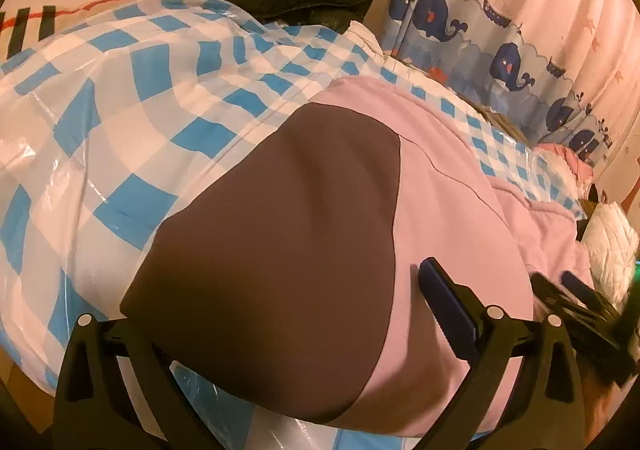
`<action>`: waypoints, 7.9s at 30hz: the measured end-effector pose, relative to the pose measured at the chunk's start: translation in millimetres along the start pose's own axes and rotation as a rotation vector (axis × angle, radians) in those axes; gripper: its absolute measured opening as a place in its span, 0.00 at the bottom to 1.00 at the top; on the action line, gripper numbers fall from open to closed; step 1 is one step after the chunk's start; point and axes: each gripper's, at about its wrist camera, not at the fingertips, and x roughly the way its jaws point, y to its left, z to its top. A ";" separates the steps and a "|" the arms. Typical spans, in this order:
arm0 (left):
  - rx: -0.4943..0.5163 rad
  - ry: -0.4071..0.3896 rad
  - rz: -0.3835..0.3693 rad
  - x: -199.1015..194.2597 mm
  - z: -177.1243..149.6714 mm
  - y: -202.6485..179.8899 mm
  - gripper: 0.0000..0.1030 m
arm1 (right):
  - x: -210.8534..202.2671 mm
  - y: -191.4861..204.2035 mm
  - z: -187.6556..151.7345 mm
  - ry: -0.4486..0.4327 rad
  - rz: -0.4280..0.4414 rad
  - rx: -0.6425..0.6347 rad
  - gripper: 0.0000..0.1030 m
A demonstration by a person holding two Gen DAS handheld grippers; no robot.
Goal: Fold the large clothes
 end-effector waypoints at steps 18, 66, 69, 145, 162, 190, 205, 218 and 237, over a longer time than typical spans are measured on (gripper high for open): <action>-0.004 -0.004 0.018 -0.4 -1.6 -1.1 0.92 | -45.4 -107.3 -23.5 -0.031 -0.266 0.140 0.94; 0.018 0.148 -0.007 88.0 62.7 -0.4 0.94 | 88.1 -165.9 15.9 0.236 -0.014 0.122 0.95; -0.046 0.143 -0.028 92.3 62.4 10.2 0.93 | 74.0 -170.8 36.5 0.246 -0.038 0.175 0.94; -0.559 0.326 -0.539 78.7 -10.3 52.3 0.93 | -42.7 73.1 -8.1 0.066 0.416 -0.140 0.94; -0.475 0.213 -0.505 82.5 -2.3 42.9 0.87 | 208.6 -63.1 99.6 0.347 -0.067 0.107 0.95; -0.558 0.166 -0.486 88.4 -10.4 58.6 0.90 | 11.6 -14.0 11.6 0.132 -0.024 -0.080 0.94; -0.616 0.201 -0.491 91.1 -13.8 64.9 0.91 | -38.4 -31.9 -25.6 0.048 -0.109 -0.015 0.94; -0.226 0.054 -0.294 58.5 -9.4 5.2 0.91 | 33.0 -224.6 -24.6 0.037 -0.098 0.471 0.95; -0.157 -0.040 -0.176 49.5 -3.3 -12.8 0.91 | 176.4 -46.6 76.1 0.268 -0.190 -0.132 0.94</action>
